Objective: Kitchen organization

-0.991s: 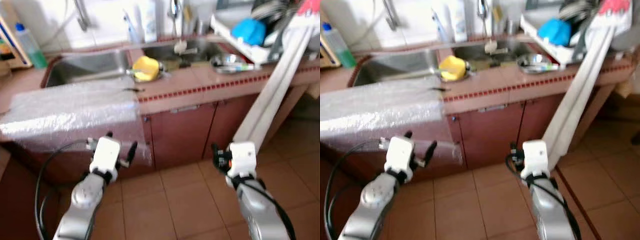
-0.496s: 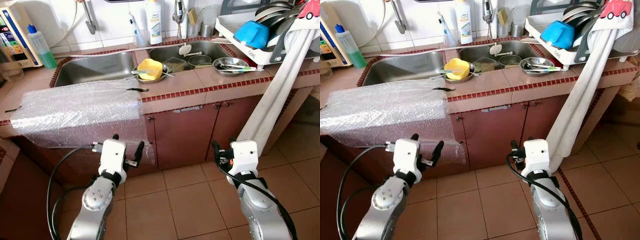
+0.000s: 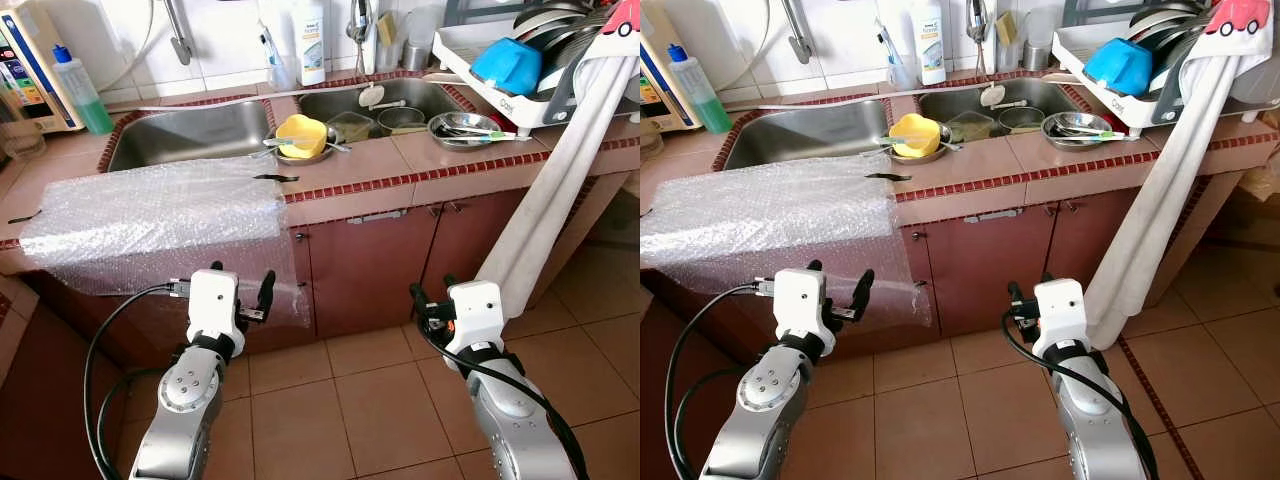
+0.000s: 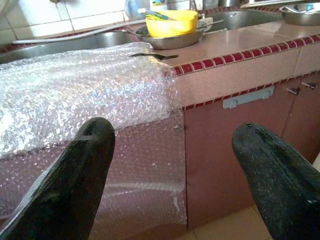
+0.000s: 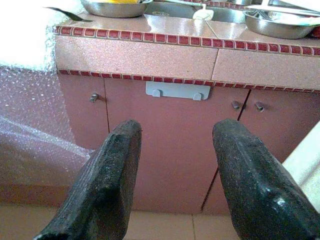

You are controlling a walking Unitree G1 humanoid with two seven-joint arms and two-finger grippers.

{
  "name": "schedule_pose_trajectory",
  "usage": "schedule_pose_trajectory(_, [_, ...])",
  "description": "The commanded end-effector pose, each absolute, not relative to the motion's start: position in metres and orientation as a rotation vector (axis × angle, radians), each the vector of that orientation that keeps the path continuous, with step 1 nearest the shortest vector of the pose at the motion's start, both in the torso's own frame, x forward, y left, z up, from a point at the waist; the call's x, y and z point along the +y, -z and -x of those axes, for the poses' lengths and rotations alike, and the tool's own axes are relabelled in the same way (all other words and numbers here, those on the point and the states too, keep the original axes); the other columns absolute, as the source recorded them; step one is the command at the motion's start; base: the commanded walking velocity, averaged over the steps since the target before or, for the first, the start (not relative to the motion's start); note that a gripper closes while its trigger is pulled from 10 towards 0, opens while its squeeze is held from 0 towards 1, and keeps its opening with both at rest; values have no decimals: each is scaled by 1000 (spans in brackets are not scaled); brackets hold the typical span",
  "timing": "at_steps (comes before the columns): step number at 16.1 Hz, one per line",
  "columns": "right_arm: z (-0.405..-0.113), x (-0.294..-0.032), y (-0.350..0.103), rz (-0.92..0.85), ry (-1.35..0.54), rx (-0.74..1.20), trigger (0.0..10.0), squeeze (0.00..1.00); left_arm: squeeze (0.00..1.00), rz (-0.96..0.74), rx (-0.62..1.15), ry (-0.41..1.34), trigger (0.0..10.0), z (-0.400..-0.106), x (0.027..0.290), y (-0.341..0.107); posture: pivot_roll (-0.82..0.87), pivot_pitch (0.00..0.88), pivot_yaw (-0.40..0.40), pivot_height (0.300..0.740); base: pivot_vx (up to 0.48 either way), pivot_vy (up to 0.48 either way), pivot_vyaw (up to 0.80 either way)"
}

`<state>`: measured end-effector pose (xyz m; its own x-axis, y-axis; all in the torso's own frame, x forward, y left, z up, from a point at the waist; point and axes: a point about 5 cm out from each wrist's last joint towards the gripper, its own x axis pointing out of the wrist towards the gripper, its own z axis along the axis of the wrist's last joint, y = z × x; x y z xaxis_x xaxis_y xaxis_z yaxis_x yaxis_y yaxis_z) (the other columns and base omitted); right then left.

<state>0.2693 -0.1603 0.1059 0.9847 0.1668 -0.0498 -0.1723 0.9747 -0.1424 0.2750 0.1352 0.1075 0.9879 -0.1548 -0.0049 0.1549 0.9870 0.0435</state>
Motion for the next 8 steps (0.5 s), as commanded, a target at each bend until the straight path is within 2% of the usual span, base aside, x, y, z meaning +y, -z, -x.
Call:
schedule_pose_trajectory(1, [-269,-157,-112,141,-174,8,10000,0,0,-53,23,151,10000,-275,138,-104,-204,109,105,740,0,360,0])
schedule_pose_trajectory(8, [-269,-157,-112,141,-172,9,10000,0,0,-51,36,162,10000,-274,135,-102,-205,112,104,740,0,366,0])
